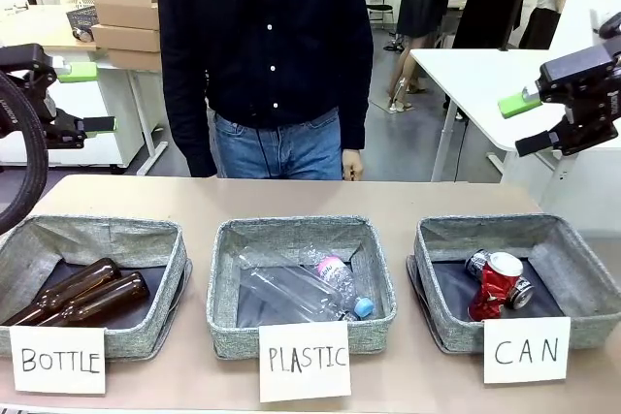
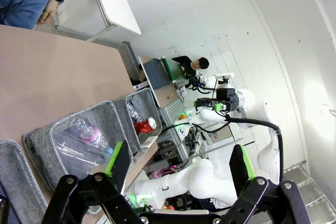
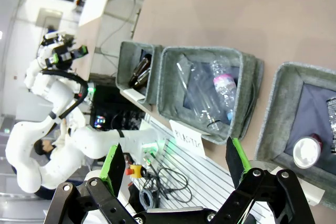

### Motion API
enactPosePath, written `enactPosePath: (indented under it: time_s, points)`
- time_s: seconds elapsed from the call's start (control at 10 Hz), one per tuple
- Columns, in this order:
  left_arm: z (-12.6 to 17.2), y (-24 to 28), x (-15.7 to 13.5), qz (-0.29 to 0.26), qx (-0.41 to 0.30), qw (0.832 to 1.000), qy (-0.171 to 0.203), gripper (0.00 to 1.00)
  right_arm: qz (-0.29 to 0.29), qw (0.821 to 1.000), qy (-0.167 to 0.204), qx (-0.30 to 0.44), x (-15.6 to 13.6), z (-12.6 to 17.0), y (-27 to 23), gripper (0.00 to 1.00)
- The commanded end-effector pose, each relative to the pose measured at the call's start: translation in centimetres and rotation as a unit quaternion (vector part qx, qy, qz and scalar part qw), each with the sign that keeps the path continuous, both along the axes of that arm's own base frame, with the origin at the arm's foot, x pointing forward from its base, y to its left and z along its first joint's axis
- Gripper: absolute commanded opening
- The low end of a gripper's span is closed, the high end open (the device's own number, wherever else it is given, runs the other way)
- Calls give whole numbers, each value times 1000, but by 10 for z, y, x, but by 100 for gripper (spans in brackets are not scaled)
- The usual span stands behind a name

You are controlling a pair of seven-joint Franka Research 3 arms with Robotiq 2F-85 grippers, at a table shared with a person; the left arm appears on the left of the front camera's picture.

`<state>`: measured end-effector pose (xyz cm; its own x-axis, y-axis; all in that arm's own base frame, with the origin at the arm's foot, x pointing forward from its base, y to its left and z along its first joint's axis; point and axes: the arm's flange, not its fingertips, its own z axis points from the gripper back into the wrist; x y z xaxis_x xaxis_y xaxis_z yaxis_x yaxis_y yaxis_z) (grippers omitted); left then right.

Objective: Sort the can waste into the basket.
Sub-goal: Pick up the can waste from the table and place it in the right Fabric basket.

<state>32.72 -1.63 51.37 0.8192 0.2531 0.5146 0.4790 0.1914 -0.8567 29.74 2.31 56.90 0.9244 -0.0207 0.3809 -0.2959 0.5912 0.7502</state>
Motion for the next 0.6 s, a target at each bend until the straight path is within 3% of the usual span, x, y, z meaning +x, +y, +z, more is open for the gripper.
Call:
enactPosePath:
  time_s: [0.0,0.5]
  points:
    - [-2,-1,-4,-2,-9,1000,-12,100,6,1000,-5,-4,0,4,-2,100]
    - [-2,-1,-4,-2,-9,1000,-12,100,6,1000,-5,-4,0,4,-2,100]
